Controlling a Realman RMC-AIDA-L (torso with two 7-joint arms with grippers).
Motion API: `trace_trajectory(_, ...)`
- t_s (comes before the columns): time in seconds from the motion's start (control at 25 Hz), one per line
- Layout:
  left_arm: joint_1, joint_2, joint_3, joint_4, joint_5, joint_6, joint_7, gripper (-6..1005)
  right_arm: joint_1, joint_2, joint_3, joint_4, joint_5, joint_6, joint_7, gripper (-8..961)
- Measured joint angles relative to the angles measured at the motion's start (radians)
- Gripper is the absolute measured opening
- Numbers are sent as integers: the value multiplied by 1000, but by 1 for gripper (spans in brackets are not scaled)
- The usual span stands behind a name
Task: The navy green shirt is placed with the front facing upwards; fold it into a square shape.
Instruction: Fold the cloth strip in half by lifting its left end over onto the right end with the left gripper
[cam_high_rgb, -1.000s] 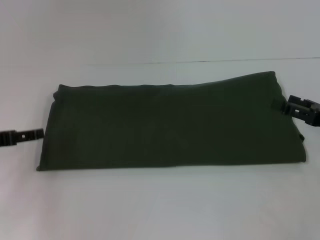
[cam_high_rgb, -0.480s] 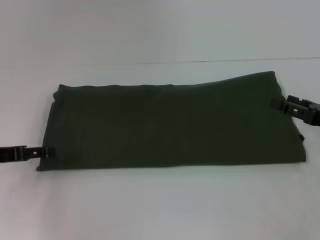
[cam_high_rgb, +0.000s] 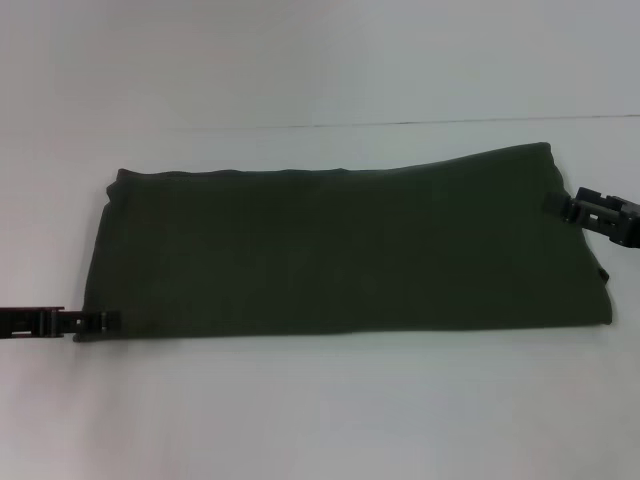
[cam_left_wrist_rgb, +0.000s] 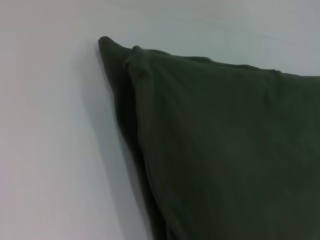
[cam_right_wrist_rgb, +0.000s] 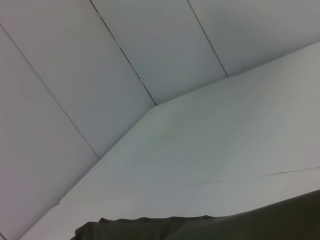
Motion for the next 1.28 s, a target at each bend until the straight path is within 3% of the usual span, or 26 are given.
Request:
trace_trajectory(1.04,-30,6,28,-92,31,-92,-24,880,2,2,0,3,0,13,12,908)
trace_trajectory(1.28,-37,6,37,-95,32,-96,-24,579,1,2,0,2,0,12,16,907)
